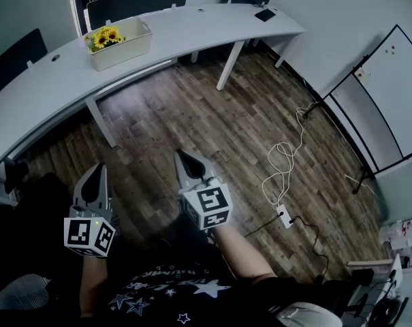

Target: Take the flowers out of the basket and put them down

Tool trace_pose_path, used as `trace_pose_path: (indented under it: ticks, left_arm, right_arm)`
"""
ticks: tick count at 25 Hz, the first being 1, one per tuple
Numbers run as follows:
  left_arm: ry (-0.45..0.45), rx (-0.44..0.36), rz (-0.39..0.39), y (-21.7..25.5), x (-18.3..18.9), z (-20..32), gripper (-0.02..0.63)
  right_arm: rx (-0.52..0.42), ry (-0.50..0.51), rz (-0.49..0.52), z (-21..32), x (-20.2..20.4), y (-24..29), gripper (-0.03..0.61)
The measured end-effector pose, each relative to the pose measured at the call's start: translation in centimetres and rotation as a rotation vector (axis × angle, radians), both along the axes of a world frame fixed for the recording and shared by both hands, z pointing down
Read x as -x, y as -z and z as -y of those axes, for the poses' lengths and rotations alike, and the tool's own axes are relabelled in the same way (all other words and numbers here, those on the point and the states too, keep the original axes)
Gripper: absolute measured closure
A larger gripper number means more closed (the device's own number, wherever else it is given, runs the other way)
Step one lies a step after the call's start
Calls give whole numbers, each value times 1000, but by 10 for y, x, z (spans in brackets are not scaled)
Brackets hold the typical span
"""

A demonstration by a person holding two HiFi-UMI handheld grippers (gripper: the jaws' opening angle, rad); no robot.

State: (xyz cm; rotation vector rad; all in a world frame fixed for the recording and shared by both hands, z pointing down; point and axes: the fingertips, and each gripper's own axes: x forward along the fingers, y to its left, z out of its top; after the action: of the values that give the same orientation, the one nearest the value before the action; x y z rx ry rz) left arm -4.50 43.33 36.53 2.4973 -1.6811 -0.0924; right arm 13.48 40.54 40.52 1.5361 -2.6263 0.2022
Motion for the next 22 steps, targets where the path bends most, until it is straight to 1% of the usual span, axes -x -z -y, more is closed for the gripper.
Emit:
trace_pose_path:
  ticks: [3,7,11,14,17,20,22]
  left_arm:
    - [-6,-3,9,5,-2,-1,604]
    - [-11,-26,24,8,-12,-4,604]
    - [-15,-47,9,15,-19,-6,604]
    - [-13,-46,8,17,-21,-11,604]
    - [-15,-45,8,16,-22,-17,604]
    - [-32,-53,-16,18,-18,-25,604]
    - [-29,-53,-6,17,-12,-28,604]
  right_arm:
    - [-15,8,7,4,5,3,577]
    - [-25,9,9,2,-3,6,576]
    - [-36,13,-5,-4,-9,11,577]
    - [-38,24,-8,-7,-9,13,576]
    - [-70,21,30,-10,-10,22,576]
    - [-112,9,54,-12,-8,29,577]
    - [-100,-3,60,-10,-2,24,576]
